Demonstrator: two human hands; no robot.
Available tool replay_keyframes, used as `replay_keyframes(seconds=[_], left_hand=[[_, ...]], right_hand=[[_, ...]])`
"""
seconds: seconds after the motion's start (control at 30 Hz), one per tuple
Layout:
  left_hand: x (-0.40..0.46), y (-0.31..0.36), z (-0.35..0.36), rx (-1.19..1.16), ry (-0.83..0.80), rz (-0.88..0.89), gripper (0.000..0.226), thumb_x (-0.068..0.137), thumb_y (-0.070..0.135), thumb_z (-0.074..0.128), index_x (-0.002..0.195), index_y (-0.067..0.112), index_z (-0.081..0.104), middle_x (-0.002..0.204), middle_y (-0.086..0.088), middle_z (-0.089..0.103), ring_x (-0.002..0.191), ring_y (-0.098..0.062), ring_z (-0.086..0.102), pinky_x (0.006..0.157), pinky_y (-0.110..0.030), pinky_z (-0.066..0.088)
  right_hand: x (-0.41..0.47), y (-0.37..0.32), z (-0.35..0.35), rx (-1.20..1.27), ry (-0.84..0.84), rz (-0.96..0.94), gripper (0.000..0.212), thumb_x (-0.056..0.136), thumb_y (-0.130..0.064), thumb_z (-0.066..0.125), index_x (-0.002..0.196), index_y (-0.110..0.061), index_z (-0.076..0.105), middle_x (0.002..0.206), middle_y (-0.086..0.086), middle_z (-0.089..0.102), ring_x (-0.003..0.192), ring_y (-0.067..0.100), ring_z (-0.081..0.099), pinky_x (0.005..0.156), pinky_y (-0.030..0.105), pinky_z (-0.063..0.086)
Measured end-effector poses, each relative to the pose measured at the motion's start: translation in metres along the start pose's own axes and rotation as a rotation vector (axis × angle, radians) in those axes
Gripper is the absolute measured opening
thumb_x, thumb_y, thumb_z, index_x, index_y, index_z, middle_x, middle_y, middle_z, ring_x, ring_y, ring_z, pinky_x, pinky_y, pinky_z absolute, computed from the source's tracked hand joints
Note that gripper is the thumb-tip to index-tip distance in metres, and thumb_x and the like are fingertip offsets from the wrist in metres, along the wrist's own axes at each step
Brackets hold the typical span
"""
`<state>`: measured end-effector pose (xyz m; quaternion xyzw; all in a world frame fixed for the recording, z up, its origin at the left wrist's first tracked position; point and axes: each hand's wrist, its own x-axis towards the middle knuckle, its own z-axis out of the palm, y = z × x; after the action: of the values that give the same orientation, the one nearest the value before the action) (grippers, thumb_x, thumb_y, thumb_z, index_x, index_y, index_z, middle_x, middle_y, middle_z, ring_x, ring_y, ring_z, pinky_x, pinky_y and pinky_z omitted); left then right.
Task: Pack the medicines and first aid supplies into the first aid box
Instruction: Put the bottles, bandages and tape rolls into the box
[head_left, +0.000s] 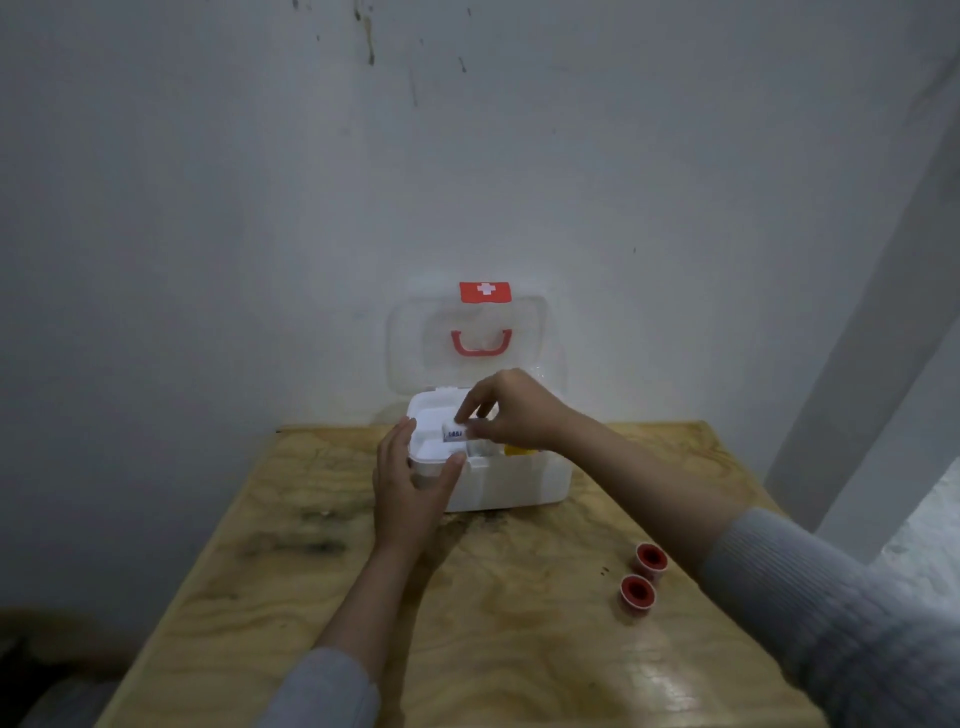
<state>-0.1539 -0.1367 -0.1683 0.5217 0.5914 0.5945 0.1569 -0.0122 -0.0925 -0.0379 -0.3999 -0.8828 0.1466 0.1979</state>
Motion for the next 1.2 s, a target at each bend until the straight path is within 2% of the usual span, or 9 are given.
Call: replay_keyframes(seconds=[0.1,0.27,0.37,0.47,0.57,0.73,0.83,0.97,1.2], left_hand=[[0.001,0.0,-0.001,-0.018,-0.009,-0.008,0.07,0.075,0.044,0.071,0.136,0.03,0.039,0.137,0.012,0.04,0.124,-0.011,0.043,0.099,-0.042,0.048],[0.001,0.0,-0.001,-0.039,-0.008,-0.013,0.07,0.075,0.043,0.072,0.136,0.03,0.041,0.131,0.018,0.038,0.121,-0.007,0.043,0.099,-0.041,0.048],[0.001,0.0,-0.002,-0.048,-0.006,-0.002,0.07,0.074,0.044,0.072,0.135,0.027,0.042,0.131,0.016,0.04,0.123,-0.01,0.044,0.1,-0.043,0.047],[0.0,-0.001,-0.002,-0.046,-0.007,0.003,0.071,0.073,0.048,0.07,0.135,0.028,0.042,0.132,0.015,0.041,0.124,-0.011,0.044,0.1,-0.044,0.047],[0.0,-0.001,-0.002,-0.034,-0.015,-0.007,0.072,0.072,0.052,0.068,0.136,0.031,0.04,0.136,0.016,0.039,0.126,-0.01,0.042,0.1,-0.044,0.047],[0.0,-0.001,-0.001,-0.031,-0.008,0.004,0.07,0.075,0.046,0.07,0.135,0.027,0.041,0.136,0.013,0.039,0.127,-0.011,0.041,0.1,-0.044,0.047],[0.001,0.0,0.0,-0.025,-0.003,-0.002,0.07,0.076,0.042,0.072,0.136,0.024,0.042,0.141,0.006,0.04,0.127,-0.012,0.041,0.101,-0.044,0.046],[0.0,0.002,0.0,-0.016,0.007,0.014,0.069,0.077,0.038,0.072,0.137,0.021,0.042,0.142,0.001,0.041,0.127,-0.014,0.042,0.102,-0.041,0.045],[-0.002,0.006,0.0,-0.009,0.024,0.016,0.066,0.079,0.032,0.072,0.136,0.016,0.043,0.142,-0.003,0.041,0.123,-0.009,0.041,0.096,-0.026,0.04]], right_hand=[[0.012,-0.002,0.008,0.003,-0.042,-0.001,0.018,0.078,-0.01,0.071,0.096,-0.009,0.074,0.101,0.006,0.074,0.079,0.014,0.065,0.069,0.017,0.045],[0.029,-0.004,0.019,-0.023,-0.11,0.001,0.02,0.073,-0.009,0.075,0.093,-0.011,0.076,0.099,0.005,0.074,0.075,0.014,0.065,0.077,0.028,0.054],[0.028,-0.004,0.019,-0.009,-0.126,0.009,0.023,0.074,-0.008,0.073,0.096,-0.009,0.074,0.103,0.007,0.073,0.077,0.013,0.065,0.077,0.026,0.052],[0.018,0.001,0.009,0.043,-0.043,0.022,0.022,0.076,-0.008,0.072,0.099,-0.009,0.073,0.105,0.007,0.073,0.086,0.015,0.067,0.079,0.024,0.053],[-0.007,0.005,-0.009,0.084,0.065,0.044,0.02,0.078,-0.014,0.072,0.098,-0.013,0.073,0.102,0.002,0.073,0.085,0.009,0.064,0.074,0.014,0.048],[-0.079,0.021,-0.035,0.167,0.152,0.155,0.017,0.076,-0.02,0.075,0.092,-0.021,0.072,0.089,-0.014,0.069,0.081,0.003,0.065,0.074,0.017,0.052],[-0.125,0.043,-0.033,0.109,0.126,0.262,0.016,0.075,-0.021,0.076,0.091,-0.024,0.072,0.087,-0.018,0.067,0.077,0.002,0.064,0.069,0.02,0.054],[-0.177,0.07,-0.018,0.048,0.077,0.358,0.015,0.076,-0.022,0.075,0.089,-0.027,0.07,0.089,-0.017,0.065,0.078,-0.004,0.061,0.063,0.014,0.05],[-0.219,0.09,0.007,0.114,0.017,0.333,0.025,0.075,-0.025,0.075,0.099,-0.03,0.069,0.098,-0.013,0.064,0.084,-0.002,0.06,0.068,0.007,0.045]])
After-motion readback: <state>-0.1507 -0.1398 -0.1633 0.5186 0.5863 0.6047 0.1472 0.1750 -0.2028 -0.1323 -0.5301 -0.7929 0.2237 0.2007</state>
